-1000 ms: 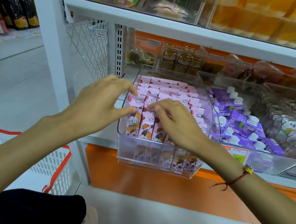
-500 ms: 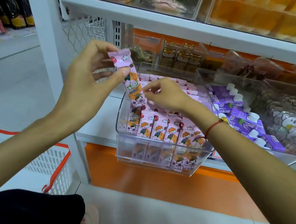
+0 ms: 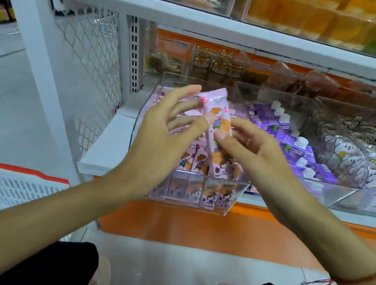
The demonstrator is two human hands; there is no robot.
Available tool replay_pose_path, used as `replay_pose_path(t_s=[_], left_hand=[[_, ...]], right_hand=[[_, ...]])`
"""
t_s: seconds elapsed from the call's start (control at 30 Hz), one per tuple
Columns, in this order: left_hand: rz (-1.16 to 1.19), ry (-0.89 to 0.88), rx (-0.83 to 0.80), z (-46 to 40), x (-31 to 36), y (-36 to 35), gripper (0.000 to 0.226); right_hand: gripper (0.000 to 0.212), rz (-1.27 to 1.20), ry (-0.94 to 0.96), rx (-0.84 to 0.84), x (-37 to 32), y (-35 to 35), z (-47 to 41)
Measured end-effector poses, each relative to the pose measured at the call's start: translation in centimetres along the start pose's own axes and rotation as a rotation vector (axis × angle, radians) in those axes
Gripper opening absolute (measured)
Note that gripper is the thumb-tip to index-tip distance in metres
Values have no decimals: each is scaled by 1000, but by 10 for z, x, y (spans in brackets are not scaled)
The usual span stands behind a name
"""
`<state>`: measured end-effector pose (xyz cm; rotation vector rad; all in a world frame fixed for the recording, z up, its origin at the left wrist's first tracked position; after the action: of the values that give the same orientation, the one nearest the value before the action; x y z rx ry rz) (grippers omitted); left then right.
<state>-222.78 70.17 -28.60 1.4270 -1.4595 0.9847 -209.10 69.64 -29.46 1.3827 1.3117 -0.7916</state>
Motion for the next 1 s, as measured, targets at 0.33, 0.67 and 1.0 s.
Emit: replay_pose_path(t_s=[0.33, 0.67, 1.0], left_hand=[[-97, 20, -116, 8, -14, -30, 39], [-56, -15, -101, 8, -6, -25, 31], [-130, -15, -90, 10, -10, -21, 30]], right_hand=[[21, -221, -182, 82, 34, 18, 6], [19, -328, -111, 74, 25, 15, 5], [40, -246, -35, 209, 16, 25, 7]])
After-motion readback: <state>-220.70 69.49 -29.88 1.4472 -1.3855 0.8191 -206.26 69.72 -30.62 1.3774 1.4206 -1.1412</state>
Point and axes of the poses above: each hand's wrist, its own z-axis away from the middle knuckle, its own y-axis out of the back of the hand, x = y × z, the point moved 9 cm from there along -z, towards the middle knuckle, and after that the axes turned 6 degrees about y, right-handed, at the moved point
